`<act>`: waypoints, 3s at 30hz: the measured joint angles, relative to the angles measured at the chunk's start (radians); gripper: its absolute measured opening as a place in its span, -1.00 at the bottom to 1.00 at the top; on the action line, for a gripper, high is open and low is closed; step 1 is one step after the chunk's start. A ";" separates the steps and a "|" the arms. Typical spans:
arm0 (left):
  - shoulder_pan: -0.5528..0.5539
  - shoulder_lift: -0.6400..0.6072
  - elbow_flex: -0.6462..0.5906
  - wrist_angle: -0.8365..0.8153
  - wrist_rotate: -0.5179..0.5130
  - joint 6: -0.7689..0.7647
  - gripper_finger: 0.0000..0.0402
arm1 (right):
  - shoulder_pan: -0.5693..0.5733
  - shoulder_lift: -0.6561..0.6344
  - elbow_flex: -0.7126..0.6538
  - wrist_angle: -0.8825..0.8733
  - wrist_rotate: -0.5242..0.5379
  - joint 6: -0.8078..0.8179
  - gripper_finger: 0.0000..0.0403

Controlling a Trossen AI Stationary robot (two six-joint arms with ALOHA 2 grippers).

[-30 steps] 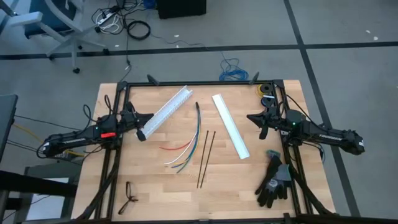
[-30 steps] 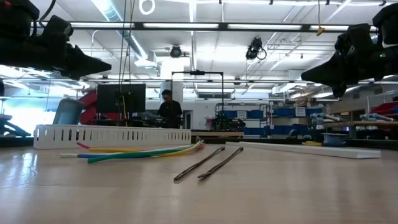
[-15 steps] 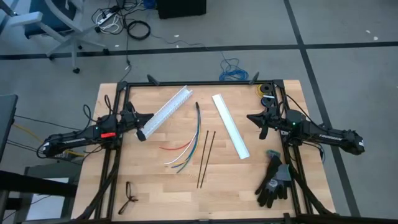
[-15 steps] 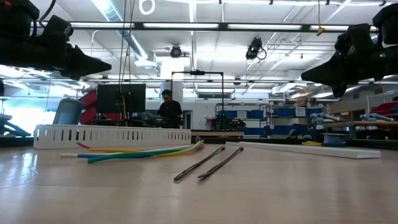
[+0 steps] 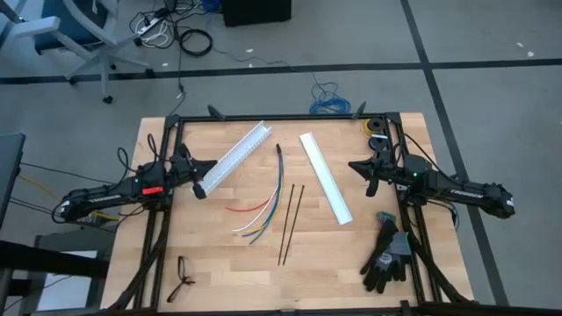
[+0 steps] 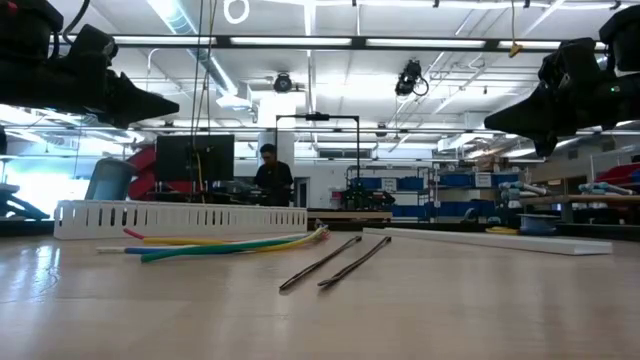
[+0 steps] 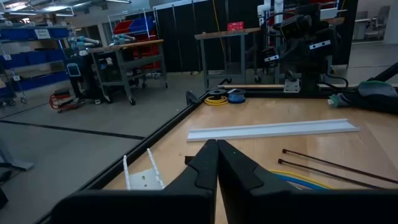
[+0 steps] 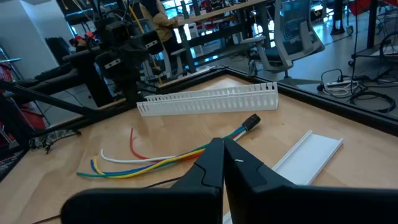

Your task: Ziptie cables

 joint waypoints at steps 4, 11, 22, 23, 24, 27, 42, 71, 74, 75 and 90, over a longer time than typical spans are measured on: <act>0.000 0.000 0.000 0.000 0.000 0.000 -0.90 | 0.000 0.000 0.000 0.000 0.000 0.000 -0.98; 0.000 0.000 0.000 0.000 0.000 0.000 -0.90 | 0.000 0.000 0.000 0.000 0.000 0.000 -0.98; 0.000 0.000 0.000 0.000 0.000 0.000 -0.90 | 0.000 0.000 0.000 0.000 0.000 0.000 -0.98; 0.000 0.000 0.000 0.000 0.000 0.000 -0.90 | 0.000 0.000 0.000 0.000 0.000 0.000 -0.98; 0.000 0.000 0.000 0.000 0.000 0.000 -0.90 | 0.000 0.000 0.000 0.000 0.000 0.000 -0.98; 0.000 0.000 0.000 0.000 0.000 0.000 -0.90 | 0.000 0.000 0.000 0.000 0.000 0.000 -0.98; 0.000 0.000 0.000 0.000 0.000 0.000 -0.90 | 0.000 0.000 0.000 0.000 0.000 0.000 -0.98; 0.000 0.000 0.000 0.000 0.000 0.000 -0.90 | 0.002 0.205 0.074 0.076 0.020 -0.113 -1.00; 0.000 0.000 0.000 0.000 0.000 0.000 -0.90 | 0.003 0.337 0.125 0.068 0.020 -0.114 -1.00; 0.000 0.000 0.000 0.000 0.000 0.000 -0.90 | 0.003 0.384 0.143 0.068 0.019 -0.112 -1.00; 0.000 0.000 0.000 0.000 0.000 0.000 -0.90 | 0.010 1.045 0.550 -0.129 -0.029 0.045 -1.00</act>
